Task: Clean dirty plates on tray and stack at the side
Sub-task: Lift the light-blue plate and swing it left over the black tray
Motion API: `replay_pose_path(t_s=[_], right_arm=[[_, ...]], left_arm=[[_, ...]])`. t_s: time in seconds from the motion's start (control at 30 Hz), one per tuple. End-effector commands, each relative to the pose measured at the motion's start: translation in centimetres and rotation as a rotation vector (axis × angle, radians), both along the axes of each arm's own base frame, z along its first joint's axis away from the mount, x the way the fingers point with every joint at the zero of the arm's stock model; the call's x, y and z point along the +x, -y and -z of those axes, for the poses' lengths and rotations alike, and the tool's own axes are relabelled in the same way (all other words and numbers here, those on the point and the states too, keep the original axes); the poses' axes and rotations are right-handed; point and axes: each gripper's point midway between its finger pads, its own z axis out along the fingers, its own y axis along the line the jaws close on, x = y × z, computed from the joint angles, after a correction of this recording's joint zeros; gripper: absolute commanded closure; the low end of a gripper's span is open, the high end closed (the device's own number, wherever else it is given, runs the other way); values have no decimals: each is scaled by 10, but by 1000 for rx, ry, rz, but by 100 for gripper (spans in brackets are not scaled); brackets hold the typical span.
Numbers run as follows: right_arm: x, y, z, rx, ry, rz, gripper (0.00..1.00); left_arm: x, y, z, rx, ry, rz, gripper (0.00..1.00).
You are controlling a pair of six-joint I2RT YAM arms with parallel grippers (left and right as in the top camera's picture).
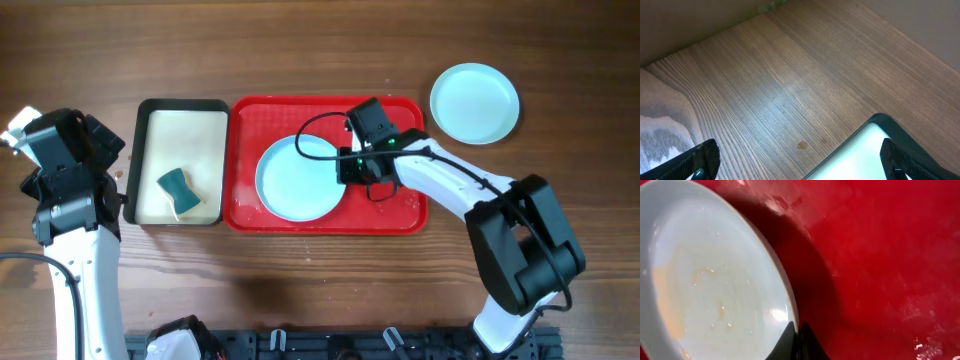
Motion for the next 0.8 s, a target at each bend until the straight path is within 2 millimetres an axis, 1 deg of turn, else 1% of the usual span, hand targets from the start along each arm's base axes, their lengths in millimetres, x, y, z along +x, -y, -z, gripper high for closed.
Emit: replay_pose_path(t_s=[0.0,0.07,0.17,0.27,0.37,0.47,0.63,0.77], right_arm=[[37,-21,-54,59,130,-12,96],[46,-28,-73,77,162,-14,96],[57,-39,-89,91,223,-19,96],[62,-52,-97,72,301,-21,96],[67,-64,-102,2,408,0,96],[64,-87,-111,-23,508,-5,96],[52,-131,-130,-9,663,-38,96],[44,-166,-143,-31,826,-162,96]], left_arm=[[0,-2,-6,3,16,-10,0],[0,-2,-6,3,16,-10,0],[0,-2,-6,3,16,-10,0],[0,-2,-6,3,16,-10,0],[0,-2,-6,3,17,-10,0],[0,-2,-6,3,16,-10,0],[0,-2,-6,3,17,-10,0],[0,-2,-6,3,17,-10,0]])
